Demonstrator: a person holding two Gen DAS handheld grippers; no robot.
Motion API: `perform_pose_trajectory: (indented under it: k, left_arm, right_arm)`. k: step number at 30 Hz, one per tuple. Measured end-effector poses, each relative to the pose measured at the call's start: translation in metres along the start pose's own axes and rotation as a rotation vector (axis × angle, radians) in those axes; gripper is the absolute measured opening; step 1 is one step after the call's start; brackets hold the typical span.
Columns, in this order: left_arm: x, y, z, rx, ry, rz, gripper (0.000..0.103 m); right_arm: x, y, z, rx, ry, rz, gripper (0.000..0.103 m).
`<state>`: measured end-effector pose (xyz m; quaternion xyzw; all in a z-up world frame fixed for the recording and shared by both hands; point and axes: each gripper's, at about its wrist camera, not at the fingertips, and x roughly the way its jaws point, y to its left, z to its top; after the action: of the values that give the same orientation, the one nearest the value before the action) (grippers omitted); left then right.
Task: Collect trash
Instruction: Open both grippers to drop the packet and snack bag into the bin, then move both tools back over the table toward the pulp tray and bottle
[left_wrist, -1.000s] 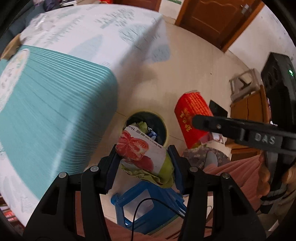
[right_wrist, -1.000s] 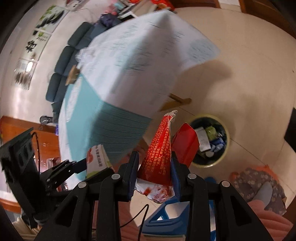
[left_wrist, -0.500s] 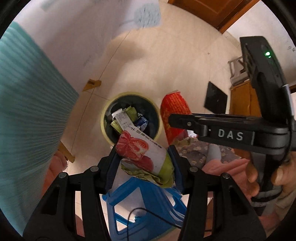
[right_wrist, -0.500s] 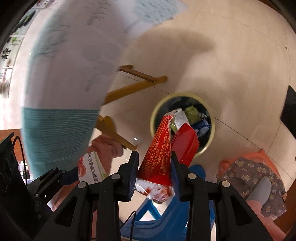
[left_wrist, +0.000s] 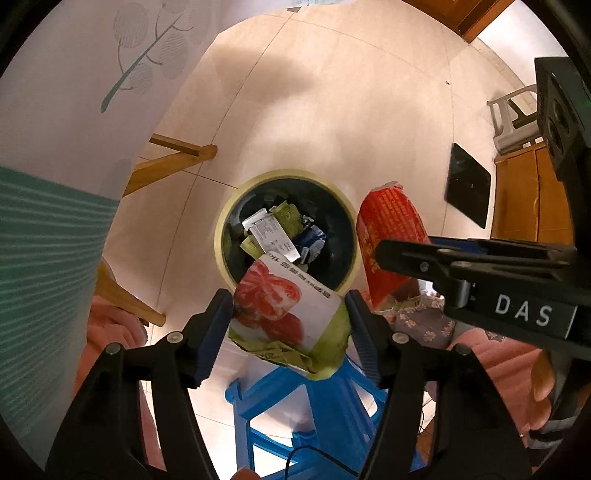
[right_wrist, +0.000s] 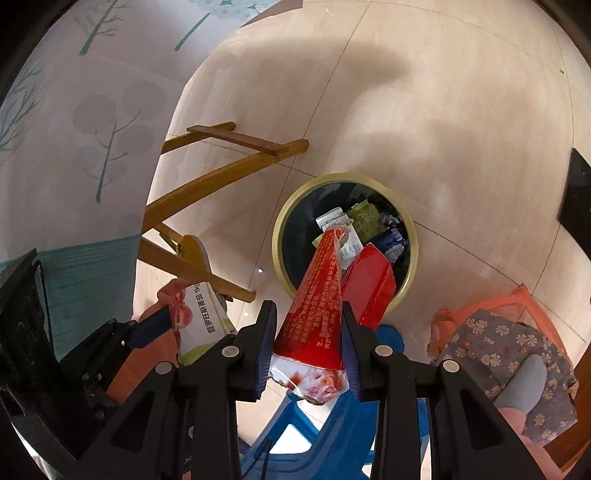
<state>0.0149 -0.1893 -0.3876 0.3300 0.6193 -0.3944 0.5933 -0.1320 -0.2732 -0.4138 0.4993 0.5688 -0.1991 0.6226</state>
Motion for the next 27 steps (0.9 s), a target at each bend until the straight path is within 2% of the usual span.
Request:
perform_pose_trajectory:
  k: [2, 4, 9, 12, 18, 27]
  left_arm:
    - [0.001, 0.0, 0.002, -0.005, -0.009, 0.012, 0.074]
    - [0.003, 0.001, 0.006, -0.011, -0.016, 0.028, 0.076]
    - [0.005, 0.005, 0.008, -0.041, -0.023, 0.049, 0.076]
    - [0.005, 0.009, 0.008, -0.071, -0.031, 0.049, 0.076]
    - [0.003, 0.017, 0.005, -0.107, -0.033, 0.045, 0.076]
    - [-0.014, 0.015, -0.008, -0.138, -0.056, 0.033, 0.076]
  right_arm:
    - [0.002, -0.003, 0.0, 0.006, -0.002, 0.007, 0.034]
    - [0.004, -0.003, 0.002, 0.014, 0.003, 0.015, 0.037]
    - [0.008, -0.005, 0.004, 0.034, 0.018, 0.008, 0.04]
    - [0.005, -0.007, 0.005, 0.045, 0.005, 0.011, 0.046]
    - [-0.001, -0.008, 0.006, 0.048, -0.012, 0.006, 0.047]
    - [-0.015, 0.004, -0.004, -0.029, -0.045, -0.041, 0.047]
